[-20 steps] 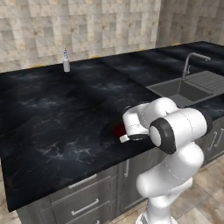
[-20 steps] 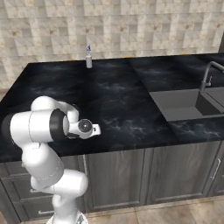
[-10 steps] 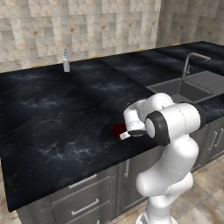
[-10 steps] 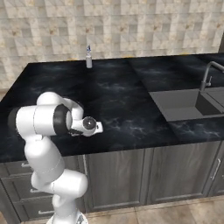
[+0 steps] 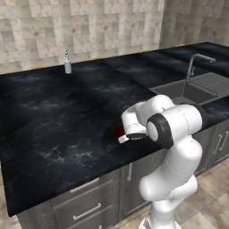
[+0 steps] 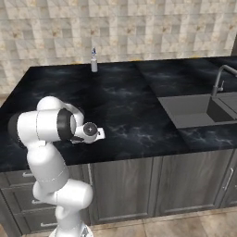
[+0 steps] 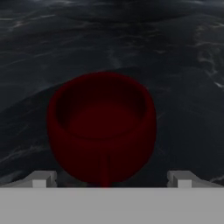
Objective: Move the mug from next to the sink to the open cabinet. Then, move the bowl with the avocado to the fridge to clear the area for faucet cleaning.
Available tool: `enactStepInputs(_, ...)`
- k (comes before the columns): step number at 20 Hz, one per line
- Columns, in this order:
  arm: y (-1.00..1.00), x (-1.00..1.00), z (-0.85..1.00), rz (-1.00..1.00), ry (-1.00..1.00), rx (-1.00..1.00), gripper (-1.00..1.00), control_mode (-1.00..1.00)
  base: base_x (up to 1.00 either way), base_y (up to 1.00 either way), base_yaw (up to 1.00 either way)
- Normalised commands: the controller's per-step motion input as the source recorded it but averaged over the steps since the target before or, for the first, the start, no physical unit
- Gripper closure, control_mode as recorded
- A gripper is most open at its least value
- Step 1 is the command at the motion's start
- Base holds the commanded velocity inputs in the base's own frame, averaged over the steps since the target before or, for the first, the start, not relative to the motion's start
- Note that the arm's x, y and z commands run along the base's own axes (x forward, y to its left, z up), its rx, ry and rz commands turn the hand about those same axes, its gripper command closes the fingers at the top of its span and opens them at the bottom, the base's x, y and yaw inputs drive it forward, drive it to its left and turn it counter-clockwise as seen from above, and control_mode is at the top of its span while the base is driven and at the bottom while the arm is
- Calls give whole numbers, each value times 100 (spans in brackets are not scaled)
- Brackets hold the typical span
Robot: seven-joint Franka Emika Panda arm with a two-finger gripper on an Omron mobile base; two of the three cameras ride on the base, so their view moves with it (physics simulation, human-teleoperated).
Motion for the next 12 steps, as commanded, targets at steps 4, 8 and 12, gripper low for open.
enactStepInputs(4, 0, 0, 0, 0, 0, 0, -100, -100, 0, 0, 0)
enactStepInputs(8, 0, 0, 0, 0, 0, 0, 100, -100, 0, 0, 0)
enactStepInputs(12, 0, 0, 0, 0, 0, 0, 100, -100, 0, 0, 0)
